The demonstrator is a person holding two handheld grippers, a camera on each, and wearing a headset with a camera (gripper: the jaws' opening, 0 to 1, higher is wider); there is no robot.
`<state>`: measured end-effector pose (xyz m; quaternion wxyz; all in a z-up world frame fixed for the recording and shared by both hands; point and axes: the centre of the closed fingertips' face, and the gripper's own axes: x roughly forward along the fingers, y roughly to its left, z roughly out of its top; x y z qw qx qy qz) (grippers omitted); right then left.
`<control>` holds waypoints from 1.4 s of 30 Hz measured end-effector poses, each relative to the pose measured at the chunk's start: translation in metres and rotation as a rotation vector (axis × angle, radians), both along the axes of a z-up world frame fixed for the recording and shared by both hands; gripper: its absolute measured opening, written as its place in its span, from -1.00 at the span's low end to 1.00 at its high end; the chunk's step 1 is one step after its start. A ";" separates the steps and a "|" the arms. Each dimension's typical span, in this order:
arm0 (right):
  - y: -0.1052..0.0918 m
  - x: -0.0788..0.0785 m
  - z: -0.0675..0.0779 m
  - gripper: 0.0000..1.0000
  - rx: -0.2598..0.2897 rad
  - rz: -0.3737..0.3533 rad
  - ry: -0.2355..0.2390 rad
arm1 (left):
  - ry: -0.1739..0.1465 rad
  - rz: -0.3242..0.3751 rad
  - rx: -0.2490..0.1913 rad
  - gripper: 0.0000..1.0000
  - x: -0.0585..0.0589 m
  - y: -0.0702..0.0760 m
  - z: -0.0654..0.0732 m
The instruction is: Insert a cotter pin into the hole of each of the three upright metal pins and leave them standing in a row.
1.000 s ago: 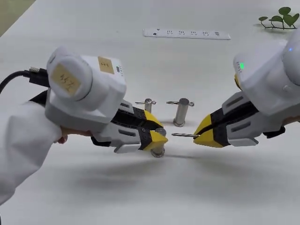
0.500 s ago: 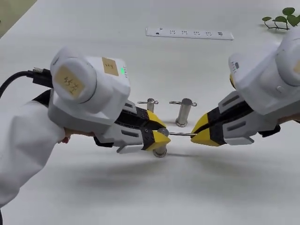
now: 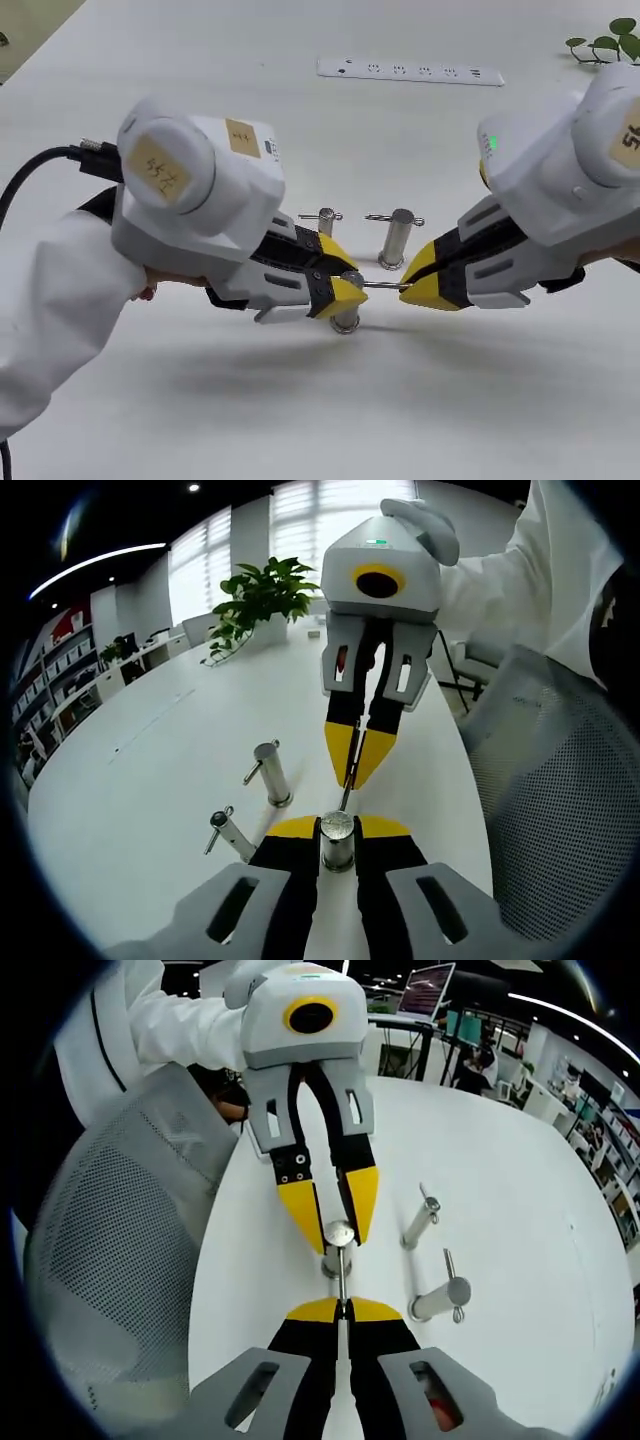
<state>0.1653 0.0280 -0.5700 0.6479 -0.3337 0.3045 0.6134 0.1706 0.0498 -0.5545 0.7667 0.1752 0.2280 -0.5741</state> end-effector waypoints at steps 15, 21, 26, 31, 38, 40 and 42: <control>0.022 0.002 -0.004 -1.00 0.024 0.029 0.003 | 0.000 -0.002 0.002 -0.81 0.000 -0.002 -0.001; 0.028 0.003 -0.005 -1.00 0.045 0.049 -0.013 | 0.002 -0.004 0.001 -0.81 0.000 -0.002 -0.001; 0.023 0.008 -0.005 -0.70 0.043 -0.003 -0.017 | 0.002 -0.005 -0.001 -0.81 0.000 -0.002 -0.001; 0.016 0.009 0.000 -0.75 0.062 -0.024 -0.017 | 0.003 -0.004 -0.002 -0.81 0.000 -0.001 -0.001; 0.016 0.006 0.007 -0.93 0.082 -0.025 -0.004 | 0.003 -0.004 -0.002 -0.81 0.000 -0.001 -0.001; 0.017 0.004 0.008 -0.97 0.083 -0.020 0.000 | 0.003 -0.005 -0.001 -0.81 0.000 -0.001 -0.001; 0.019 0.001 0.009 -1.00 0.089 -0.015 0.018 | 0.002 -0.005 -0.001 -0.81 0.000 -0.001 0.000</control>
